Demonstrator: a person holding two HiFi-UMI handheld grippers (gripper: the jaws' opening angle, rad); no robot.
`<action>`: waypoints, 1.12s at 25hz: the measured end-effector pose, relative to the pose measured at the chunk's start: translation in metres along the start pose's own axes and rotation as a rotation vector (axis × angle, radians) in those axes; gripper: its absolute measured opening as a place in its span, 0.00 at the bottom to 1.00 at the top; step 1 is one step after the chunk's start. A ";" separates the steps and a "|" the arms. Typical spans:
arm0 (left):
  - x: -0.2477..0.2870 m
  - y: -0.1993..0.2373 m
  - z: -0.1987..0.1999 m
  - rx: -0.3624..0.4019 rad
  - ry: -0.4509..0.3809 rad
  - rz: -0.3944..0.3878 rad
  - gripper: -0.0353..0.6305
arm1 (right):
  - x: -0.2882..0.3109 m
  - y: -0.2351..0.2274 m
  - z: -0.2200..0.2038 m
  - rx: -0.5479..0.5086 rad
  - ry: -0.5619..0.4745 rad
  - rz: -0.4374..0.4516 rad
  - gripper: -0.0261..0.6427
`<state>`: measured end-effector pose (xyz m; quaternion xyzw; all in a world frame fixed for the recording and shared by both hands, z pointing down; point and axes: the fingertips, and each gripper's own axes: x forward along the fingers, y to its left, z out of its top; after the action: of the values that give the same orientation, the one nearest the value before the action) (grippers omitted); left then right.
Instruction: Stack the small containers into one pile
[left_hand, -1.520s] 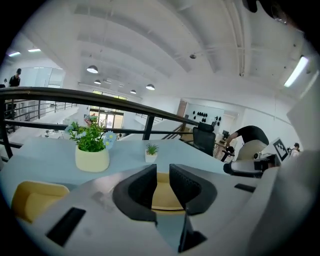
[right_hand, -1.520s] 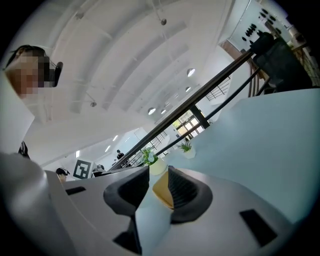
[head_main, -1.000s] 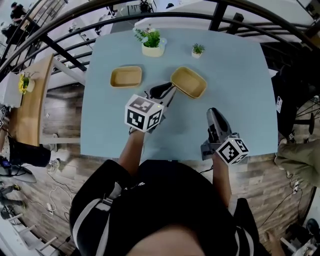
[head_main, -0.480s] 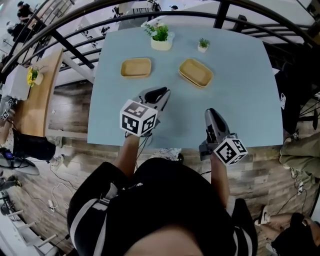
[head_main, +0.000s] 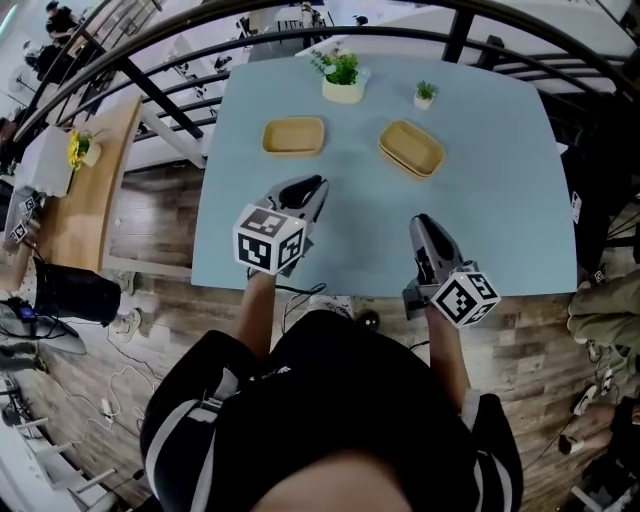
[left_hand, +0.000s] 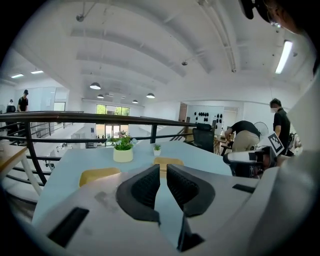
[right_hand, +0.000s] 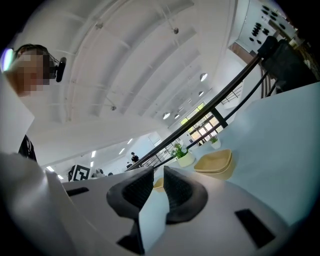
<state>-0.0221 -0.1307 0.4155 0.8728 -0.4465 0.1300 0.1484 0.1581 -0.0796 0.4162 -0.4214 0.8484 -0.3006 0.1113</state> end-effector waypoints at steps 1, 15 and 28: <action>-0.001 0.006 0.001 -0.002 -0.002 0.008 0.13 | 0.005 0.001 0.001 -0.003 0.006 0.002 0.14; -0.022 0.127 -0.004 -0.098 -0.002 0.116 0.13 | 0.134 0.037 -0.011 -0.029 0.109 0.081 0.15; 0.003 0.212 -0.022 -0.172 0.028 0.098 0.13 | 0.210 0.020 -0.035 -0.027 0.181 -0.014 0.16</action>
<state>-0.1956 -0.2428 0.4672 0.8319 -0.4963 0.1104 0.2222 -0.0004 -0.2201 0.4459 -0.3998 0.8560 -0.3266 0.0263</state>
